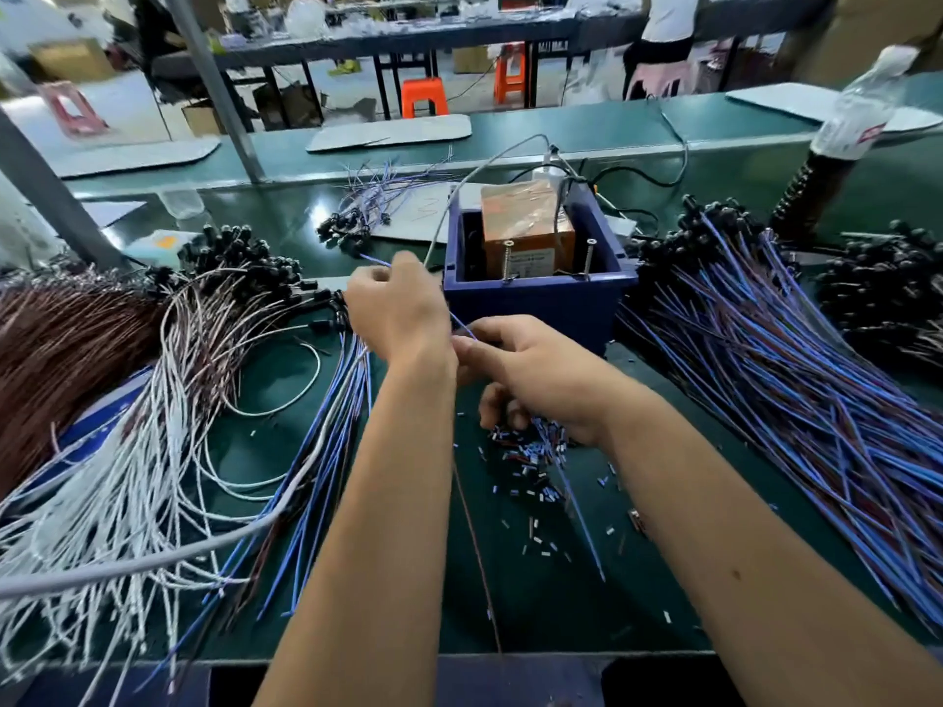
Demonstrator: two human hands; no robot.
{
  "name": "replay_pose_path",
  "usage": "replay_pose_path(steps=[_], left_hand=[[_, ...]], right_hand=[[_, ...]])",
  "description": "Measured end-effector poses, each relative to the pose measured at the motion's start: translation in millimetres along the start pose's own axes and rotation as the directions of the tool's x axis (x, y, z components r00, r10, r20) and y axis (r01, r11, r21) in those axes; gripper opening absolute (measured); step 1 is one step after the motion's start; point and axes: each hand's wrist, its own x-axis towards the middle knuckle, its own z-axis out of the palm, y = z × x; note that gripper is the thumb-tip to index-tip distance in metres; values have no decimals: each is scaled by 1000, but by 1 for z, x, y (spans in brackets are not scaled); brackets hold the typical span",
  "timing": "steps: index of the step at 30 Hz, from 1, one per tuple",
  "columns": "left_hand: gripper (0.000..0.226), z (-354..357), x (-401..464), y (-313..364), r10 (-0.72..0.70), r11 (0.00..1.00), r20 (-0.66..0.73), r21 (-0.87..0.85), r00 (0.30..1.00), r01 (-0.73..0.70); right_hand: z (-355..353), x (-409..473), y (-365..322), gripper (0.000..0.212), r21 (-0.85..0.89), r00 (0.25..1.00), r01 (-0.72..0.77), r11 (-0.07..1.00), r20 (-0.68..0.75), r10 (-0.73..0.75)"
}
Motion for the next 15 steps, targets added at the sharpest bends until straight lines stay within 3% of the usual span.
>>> replay_pose_path(steps=[2,3,5,10,12,13,14,15], left_hand=[[8,2,-3,12,-147,909,146,-370,978,191],[7,2,-3,19,-174,840,234,-472,957,268],[14,2,-2,30,-154,790,343,-521,926,324],[35,-8,7,47,-21,815,427,-516,904,263],[38,-12,7,48,103,845,342,-526,934,99],[38,-12,6,44,226,853,259,-519,939,-62],[37,-13,2,39,382,838,164,-477,910,-266],[35,-14,-2,32,551,784,90,-397,829,-478]], right_hand=[[-4,-3,2,26,19,999,43,999,31,-44],[-6,-5,2,26,32,997,64,997,37,-65],[-14,-8,3,30,38,993,120,992,19,-121],[-55,-23,22,31,-58,984,135,989,-108,-141],[-72,-29,33,29,-162,979,94,982,-166,-121],[-78,-31,39,28,-236,968,81,968,-215,-133],[-82,-32,45,26,-319,945,79,945,-277,-172],[-84,-31,51,25,-396,910,85,914,-343,-233]])
